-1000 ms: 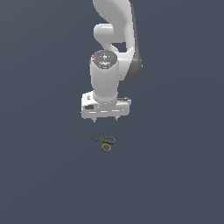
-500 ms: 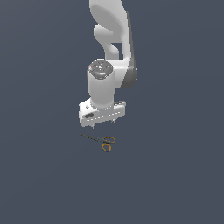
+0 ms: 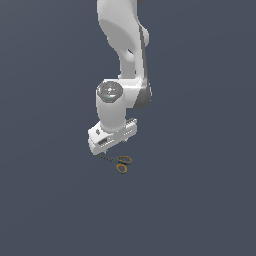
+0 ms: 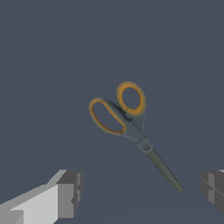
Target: Pick up the object and move it to a goal position.
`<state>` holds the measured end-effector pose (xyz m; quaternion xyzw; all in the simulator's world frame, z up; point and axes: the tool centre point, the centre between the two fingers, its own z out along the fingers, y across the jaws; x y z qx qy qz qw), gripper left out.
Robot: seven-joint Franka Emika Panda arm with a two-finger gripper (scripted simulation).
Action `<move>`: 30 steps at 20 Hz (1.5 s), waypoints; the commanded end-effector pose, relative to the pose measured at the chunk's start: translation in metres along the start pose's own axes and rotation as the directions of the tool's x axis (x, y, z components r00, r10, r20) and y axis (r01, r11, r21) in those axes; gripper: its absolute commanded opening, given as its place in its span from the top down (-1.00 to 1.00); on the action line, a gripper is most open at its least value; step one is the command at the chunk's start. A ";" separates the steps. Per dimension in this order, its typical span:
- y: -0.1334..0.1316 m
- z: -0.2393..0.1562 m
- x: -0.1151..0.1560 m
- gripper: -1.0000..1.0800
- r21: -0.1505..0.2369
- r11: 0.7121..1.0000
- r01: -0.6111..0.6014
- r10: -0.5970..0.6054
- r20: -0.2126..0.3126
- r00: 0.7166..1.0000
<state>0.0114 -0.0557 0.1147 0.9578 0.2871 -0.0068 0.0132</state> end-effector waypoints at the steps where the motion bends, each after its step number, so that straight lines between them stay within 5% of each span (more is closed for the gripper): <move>1: 0.003 0.008 -0.001 -0.92 0.002 0.998 0.064 -0.064 -0.002 0.998; 15: 0.017 0.047 -0.006 -0.92 0.010 0.934 0.357 -0.357 -0.021 0.934; 30: 0.020 0.060 -0.007 -0.92 0.011 0.906 0.424 -0.423 -0.027 0.906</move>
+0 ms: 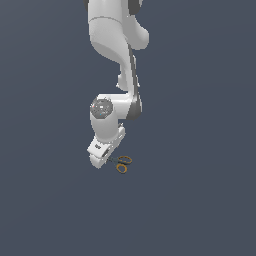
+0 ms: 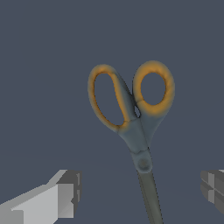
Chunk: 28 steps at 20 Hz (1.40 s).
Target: Pick up the object and move it to a goal position.
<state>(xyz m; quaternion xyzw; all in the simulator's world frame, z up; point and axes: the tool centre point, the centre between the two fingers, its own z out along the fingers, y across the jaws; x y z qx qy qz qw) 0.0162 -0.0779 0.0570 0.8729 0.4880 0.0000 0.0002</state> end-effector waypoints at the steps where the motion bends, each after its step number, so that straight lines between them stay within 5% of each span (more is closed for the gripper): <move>1: 0.000 0.005 0.000 -0.92 0.001 1.000 0.001 -0.001 0.000 1.000; 14: 0.000 0.049 0.000 -0.92 0.000 1.000 0.005 -0.005 0.000 1.000; 15: 0.000 0.049 0.000 1.00 0.000 1.000 0.005 -0.005 0.000 1.000; 28: -0.001 0.045 0.000 1.00 0.000 1.000 0.005 -0.005 0.000 1.000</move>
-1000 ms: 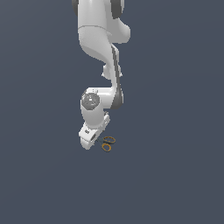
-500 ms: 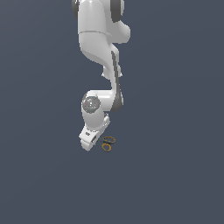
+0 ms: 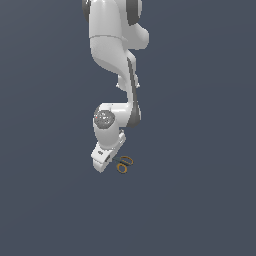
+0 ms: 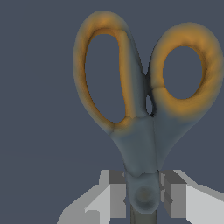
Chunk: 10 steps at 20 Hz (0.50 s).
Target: Pick up the object and move it to a goal position.
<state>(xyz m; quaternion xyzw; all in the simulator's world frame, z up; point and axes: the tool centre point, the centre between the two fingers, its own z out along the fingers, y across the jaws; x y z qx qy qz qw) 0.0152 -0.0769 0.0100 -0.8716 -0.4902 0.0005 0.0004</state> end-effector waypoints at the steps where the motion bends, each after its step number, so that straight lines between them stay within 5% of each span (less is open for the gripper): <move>1: 0.000 -0.003 0.000 1.00 -0.001 1.000 -0.001 0.001 0.000 1.000; 10: -0.013 -0.038 0.004 1.00 -0.002 1.000 0.000 0.000 0.001 1.000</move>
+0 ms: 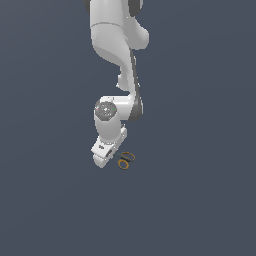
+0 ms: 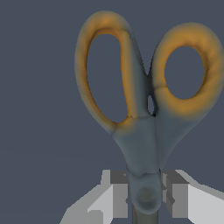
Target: Pick up the object and move it to a goal position.
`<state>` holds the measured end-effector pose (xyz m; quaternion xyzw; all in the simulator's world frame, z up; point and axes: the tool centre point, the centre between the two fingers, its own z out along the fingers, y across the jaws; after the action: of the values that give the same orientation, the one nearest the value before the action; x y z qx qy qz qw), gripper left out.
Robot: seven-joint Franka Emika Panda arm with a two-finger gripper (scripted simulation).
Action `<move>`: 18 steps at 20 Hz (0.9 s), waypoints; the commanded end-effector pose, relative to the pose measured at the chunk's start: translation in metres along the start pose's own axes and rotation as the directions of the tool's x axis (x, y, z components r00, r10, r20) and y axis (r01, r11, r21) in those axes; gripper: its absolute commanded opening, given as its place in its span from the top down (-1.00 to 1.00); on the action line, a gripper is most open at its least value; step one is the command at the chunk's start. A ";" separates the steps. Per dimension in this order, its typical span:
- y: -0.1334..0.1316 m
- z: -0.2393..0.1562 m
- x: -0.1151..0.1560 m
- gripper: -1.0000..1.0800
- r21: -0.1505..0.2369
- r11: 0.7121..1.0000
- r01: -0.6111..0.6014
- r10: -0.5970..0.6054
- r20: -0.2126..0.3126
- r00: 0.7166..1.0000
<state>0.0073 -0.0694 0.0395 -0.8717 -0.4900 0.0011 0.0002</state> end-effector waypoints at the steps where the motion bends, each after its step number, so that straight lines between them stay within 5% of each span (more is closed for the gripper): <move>1: -0.005 -0.015 0.002 1.00 -0.002 1.000 0.001 -0.001 0.000 1.000; 18: -0.063 -0.180 0.019 1.00 -0.002 1.000 0.002 -0.002 0.001 1.000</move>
<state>-0.0319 -0.0251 0.2020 -0.8713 -0.4908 0.0014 -0.0008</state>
